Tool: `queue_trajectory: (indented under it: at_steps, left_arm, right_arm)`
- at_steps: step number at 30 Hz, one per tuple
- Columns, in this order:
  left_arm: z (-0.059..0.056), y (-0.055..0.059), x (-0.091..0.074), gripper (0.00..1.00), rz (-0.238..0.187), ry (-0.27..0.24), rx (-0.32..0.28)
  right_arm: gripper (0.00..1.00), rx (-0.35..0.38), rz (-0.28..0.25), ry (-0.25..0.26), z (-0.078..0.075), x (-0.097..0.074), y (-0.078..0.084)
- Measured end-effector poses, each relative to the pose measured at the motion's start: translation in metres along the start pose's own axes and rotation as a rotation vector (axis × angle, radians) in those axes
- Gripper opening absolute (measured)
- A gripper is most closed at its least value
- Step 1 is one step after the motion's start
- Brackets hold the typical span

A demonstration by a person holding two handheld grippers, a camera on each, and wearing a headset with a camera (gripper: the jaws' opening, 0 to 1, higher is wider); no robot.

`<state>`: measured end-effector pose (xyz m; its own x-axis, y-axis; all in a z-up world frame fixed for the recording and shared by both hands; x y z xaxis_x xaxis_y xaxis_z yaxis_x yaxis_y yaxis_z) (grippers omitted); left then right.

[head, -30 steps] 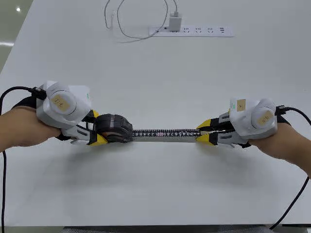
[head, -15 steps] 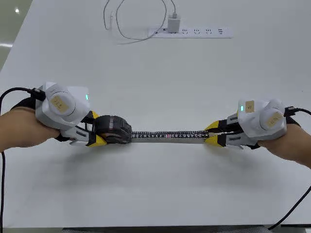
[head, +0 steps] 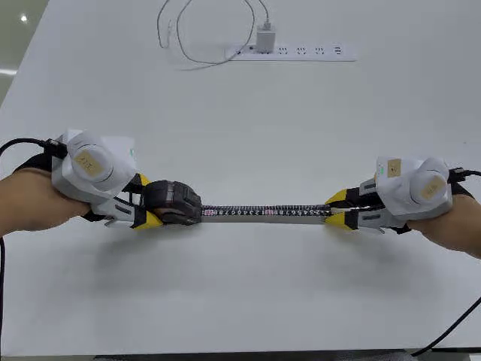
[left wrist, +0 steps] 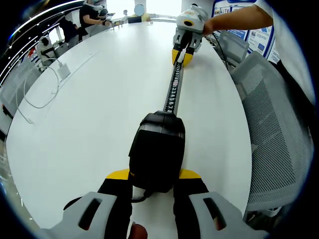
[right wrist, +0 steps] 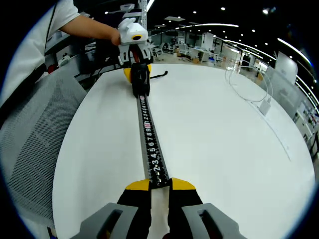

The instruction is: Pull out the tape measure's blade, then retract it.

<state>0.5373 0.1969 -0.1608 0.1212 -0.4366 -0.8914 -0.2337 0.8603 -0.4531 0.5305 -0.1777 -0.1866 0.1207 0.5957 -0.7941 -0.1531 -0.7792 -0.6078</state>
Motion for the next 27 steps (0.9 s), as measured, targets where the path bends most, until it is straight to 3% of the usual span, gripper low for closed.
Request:
queue_trajectory:
  at_steps: [27]
  left_arm:
    - [-0.001,0.000,0.000,0.26,-0.003,-0.001,0.006]
  right_arm:
    - [0.08,-0.001,0.052,0.013,-0.005,-0.015,0.014]
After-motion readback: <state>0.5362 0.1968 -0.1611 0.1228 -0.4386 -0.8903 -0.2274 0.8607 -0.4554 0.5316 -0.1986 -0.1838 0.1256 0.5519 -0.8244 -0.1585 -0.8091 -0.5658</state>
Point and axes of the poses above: the centre of the closed fingertips' face, and the gripper's own axes: x roughly forward along the fingers, z roughly to its left, y roughly out of its underside, the point moved 10 cm from there along -x, roughly backward along the fingers, and after that the axes turned 4 degrees about z, right-handed, at the moved point
